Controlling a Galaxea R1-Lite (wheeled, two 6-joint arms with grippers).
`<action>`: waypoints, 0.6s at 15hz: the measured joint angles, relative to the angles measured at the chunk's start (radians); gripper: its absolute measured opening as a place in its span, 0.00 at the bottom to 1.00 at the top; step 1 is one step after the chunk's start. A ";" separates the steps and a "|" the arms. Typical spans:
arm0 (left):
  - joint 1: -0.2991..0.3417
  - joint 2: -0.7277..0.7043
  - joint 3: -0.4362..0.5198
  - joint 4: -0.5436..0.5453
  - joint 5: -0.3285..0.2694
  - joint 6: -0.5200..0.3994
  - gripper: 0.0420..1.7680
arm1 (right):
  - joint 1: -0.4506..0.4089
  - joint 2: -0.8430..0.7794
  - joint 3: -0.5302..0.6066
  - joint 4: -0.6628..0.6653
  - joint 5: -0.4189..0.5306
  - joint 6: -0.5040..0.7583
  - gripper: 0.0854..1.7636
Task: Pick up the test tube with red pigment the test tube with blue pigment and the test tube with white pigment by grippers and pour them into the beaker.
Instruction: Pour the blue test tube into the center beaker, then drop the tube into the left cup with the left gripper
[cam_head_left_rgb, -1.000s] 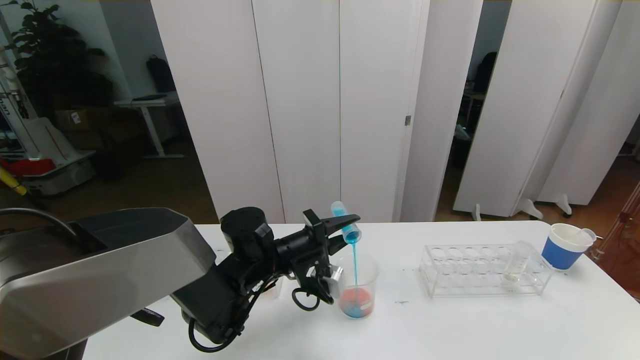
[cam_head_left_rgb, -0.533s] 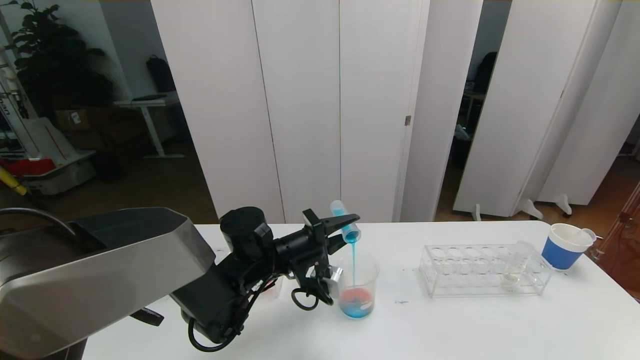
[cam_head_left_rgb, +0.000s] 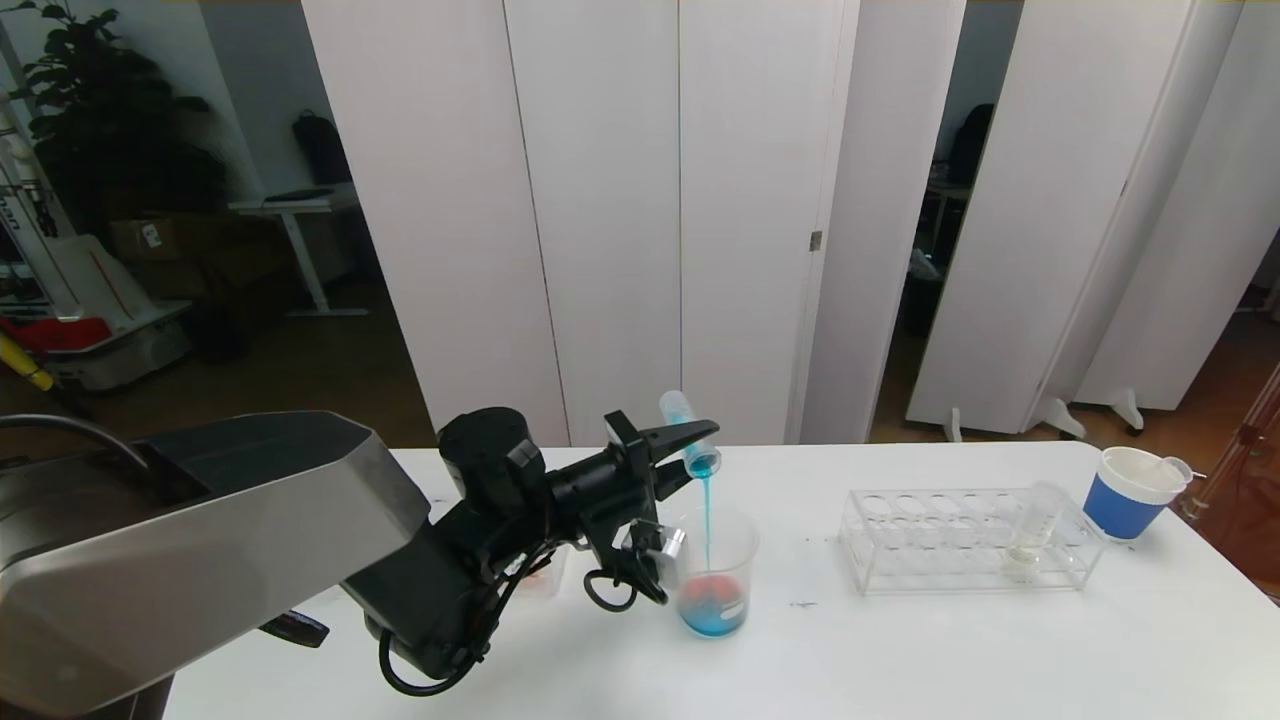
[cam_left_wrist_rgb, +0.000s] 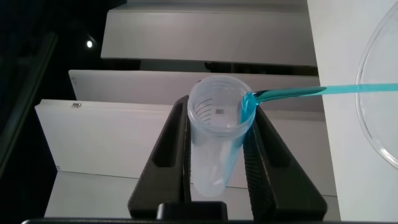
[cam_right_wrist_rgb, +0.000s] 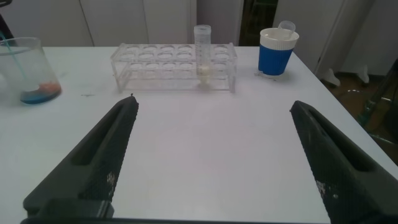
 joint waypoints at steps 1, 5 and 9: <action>0.000 0.000 -0.001 0.000 0.000 0.004 0.31 | 0.000 0.000 0.000 0.000 0.000 0.000 0.99; 0.000 0.000 -0.003 0.000 0.000 0.017 0.31 | 0.000 0.000 0.000 0.000 0.000 0.000 0.99; 0.000 -0.005 -0.001 0.000 0.000 0.017 0.31 | 0.000 0.000 0.000 0.000 0.000 0.000 0.99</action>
